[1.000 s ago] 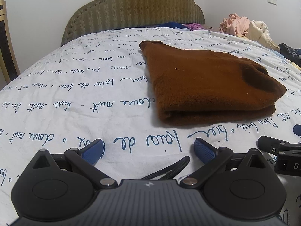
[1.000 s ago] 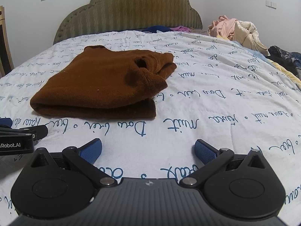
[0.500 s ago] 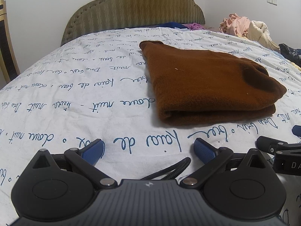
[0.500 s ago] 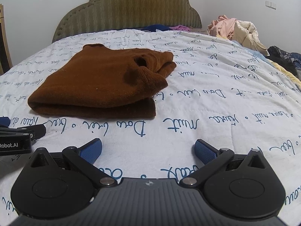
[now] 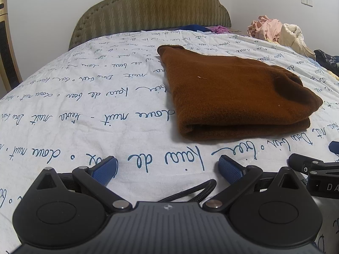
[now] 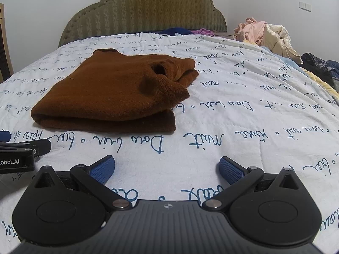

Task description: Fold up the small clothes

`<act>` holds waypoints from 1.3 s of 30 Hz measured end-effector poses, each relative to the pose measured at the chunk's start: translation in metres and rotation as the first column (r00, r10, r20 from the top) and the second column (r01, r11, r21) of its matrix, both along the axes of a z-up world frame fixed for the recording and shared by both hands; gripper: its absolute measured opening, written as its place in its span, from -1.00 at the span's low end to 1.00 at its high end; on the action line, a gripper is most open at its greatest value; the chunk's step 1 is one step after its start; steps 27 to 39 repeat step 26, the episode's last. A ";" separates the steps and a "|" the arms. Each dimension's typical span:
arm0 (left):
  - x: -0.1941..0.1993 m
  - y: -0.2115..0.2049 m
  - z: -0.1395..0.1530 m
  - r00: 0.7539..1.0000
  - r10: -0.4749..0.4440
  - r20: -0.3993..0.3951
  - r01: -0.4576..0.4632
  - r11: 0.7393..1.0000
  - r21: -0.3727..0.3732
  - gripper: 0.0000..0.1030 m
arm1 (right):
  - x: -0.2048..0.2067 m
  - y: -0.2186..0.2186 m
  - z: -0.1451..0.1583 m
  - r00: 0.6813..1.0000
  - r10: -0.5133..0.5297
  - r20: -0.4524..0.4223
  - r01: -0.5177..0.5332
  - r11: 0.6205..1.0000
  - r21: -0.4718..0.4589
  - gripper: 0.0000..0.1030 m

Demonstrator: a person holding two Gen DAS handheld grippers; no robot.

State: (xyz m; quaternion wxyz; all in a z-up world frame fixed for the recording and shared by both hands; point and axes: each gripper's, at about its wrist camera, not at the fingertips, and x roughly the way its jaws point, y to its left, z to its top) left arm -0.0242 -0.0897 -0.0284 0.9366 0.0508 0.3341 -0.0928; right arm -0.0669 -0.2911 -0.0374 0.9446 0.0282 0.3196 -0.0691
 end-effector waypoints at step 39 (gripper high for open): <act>0.000 -0.004 0.000 1.000 0.002 0.001 -0.002 1.000 0.021 1.00 | 0.000 0.001 0.000 1.000 -0.001 0.002 0.001 1.000 0.009 1.00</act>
